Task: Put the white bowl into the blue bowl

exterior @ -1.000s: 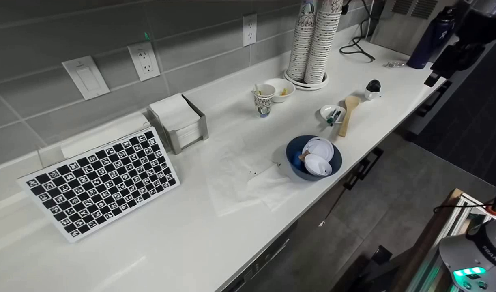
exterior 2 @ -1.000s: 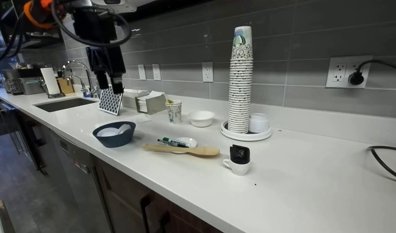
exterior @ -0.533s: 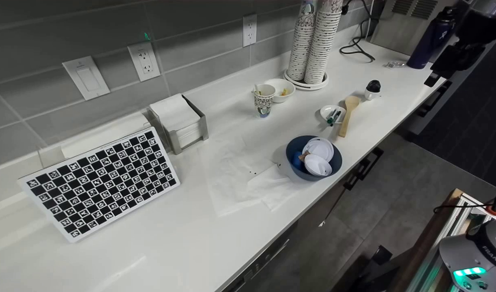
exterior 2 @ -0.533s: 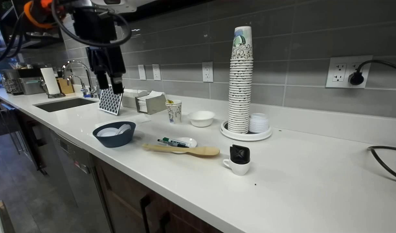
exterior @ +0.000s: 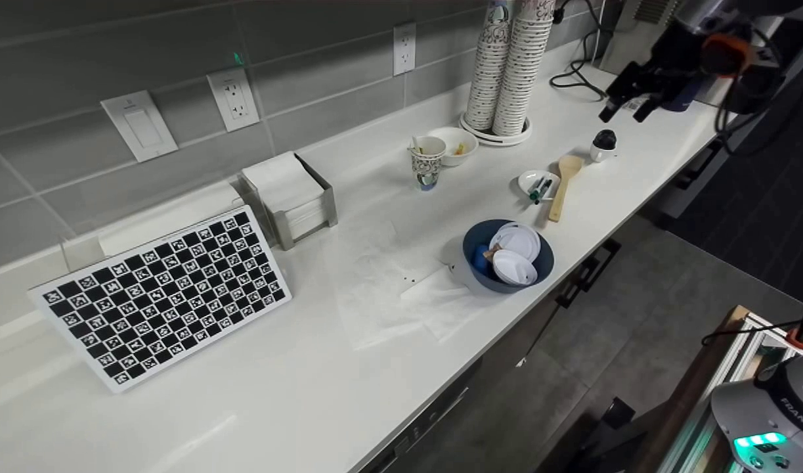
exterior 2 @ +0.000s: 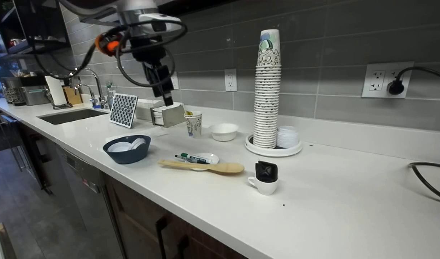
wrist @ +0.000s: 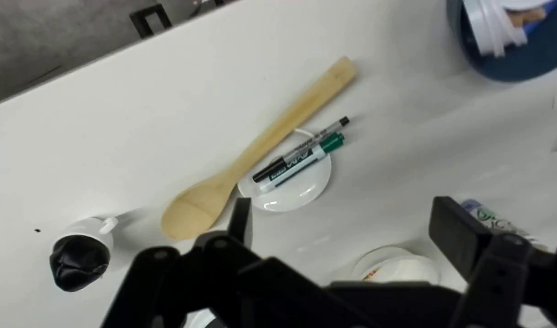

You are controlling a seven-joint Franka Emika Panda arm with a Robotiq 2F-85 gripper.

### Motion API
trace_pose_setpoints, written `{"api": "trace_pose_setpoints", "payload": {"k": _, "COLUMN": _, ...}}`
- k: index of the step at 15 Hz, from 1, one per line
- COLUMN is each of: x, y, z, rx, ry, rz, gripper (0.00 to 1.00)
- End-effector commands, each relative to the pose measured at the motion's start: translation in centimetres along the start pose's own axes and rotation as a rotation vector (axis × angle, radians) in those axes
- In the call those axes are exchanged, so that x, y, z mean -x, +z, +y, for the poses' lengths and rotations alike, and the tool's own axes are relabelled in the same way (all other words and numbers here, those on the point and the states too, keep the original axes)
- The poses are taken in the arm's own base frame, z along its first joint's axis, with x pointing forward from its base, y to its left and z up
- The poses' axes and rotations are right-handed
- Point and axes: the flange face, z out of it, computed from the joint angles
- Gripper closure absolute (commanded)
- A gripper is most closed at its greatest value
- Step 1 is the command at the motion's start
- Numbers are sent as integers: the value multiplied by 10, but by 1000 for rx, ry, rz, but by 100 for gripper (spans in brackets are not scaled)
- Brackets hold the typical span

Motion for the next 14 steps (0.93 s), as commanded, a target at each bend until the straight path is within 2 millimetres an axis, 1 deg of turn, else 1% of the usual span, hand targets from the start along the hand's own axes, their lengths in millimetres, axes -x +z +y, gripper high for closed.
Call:
{"api": "trace_pose_setpoints", "payload": {"k": 1, "x": -66, "y": 45, "z": -33, "rx": 8, "ry": 95, "rz": 11, "gripper": 0}}
{"api": "trace_pose_setpoints", "payload": {"k": 3, "x": -93, "y": 70, "z": -57, "rx": 22, "ry": 82, "rz": -10, "gripper": 0}}
{"api": "trace_pose_setpoints", "payload": {"k": 6, "x": -127, "y": 106, "z": -96, "rx": 21, "ry": 22, "rz": -64, "gripper": 0}}
{"api": "trace_pose_setpoints", "payload": {"k": 7, "x": -98, "y": 89, "z": -73, "rx": 42, "ry": 31, "rz": -28, "gripper": 0}}
{"api": "trace_pose_setpoints", "payload": {"k": 8, "x": -108, "y": 100, "z": -84, "rx": 41, "ry": 18, "rz": -40, "gripper": 0}}
{"api": "trace_pose_setpoints", "payload": {"k": 10, "x": -120, "y": 114, "z": -95, "rx": 41, "ry": 6, "rz": -53, "gripper": 0}}
{"api": "trace_pose_setpoints", "payload": {"k": 11, "x": -123, "y": 115, "z": -96, "rx": 42, "ry": 7, "rz": -54, "gripper": 0}}
{"api": "trace_pose_setpoints", "payload": {"k": 14, "x": -126, "y": 111, "z": -95, "rx": 42, "ry": 9, "rz": -51, "gripper": 0}}
